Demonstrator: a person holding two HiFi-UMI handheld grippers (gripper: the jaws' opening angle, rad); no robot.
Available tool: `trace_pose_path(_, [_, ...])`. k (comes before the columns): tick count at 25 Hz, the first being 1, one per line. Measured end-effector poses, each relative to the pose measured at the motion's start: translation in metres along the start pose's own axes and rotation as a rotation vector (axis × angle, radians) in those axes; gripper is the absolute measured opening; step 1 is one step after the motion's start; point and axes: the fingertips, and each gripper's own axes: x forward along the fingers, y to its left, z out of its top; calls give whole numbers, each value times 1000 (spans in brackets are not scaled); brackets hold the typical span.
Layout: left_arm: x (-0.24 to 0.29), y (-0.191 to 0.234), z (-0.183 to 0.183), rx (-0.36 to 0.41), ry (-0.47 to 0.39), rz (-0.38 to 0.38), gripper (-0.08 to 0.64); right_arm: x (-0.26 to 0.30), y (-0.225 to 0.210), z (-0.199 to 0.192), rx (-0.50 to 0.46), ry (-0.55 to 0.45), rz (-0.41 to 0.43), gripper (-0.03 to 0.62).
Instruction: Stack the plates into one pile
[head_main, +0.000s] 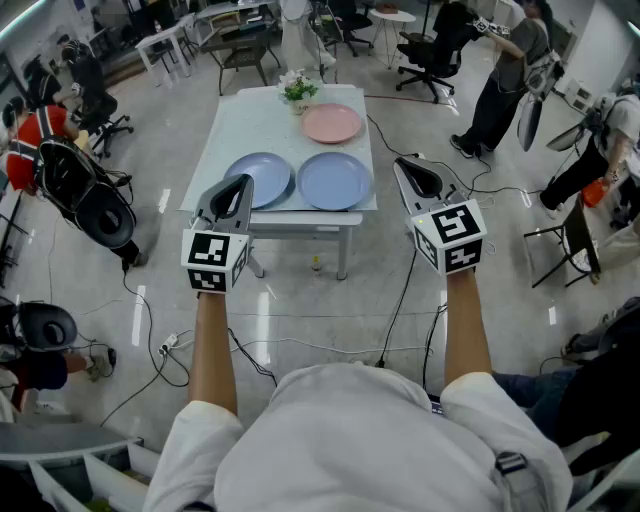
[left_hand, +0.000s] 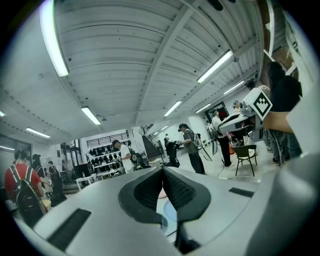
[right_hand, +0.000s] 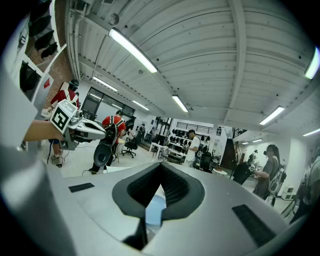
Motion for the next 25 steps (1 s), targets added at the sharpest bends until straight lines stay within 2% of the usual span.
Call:
trace_pose_path(5, [6, -11, 0, -18, 13, 12, 18, -6, -14, -8, 24, -8, 2, 12])
trace_pose_path(9, [11, -25, -7, -57, 27, 26, 18, -8, -21, -23, 76, -20, 60, 12])
trace_pose_path(14, [8, -38, -22, -87, 71, 74, 18, -12, -30, -46, 60, 4, 103, 12])
trace_pose_path(21, [29, -35, -31, -97, 100, 103, 18, 7, -48, -55, 78, -3, 119, 12])
trace_pose_path(25, [60, -27, -43, -91, 109, 84, 18, 34, -57, -64, 99, 6, 132, 11])
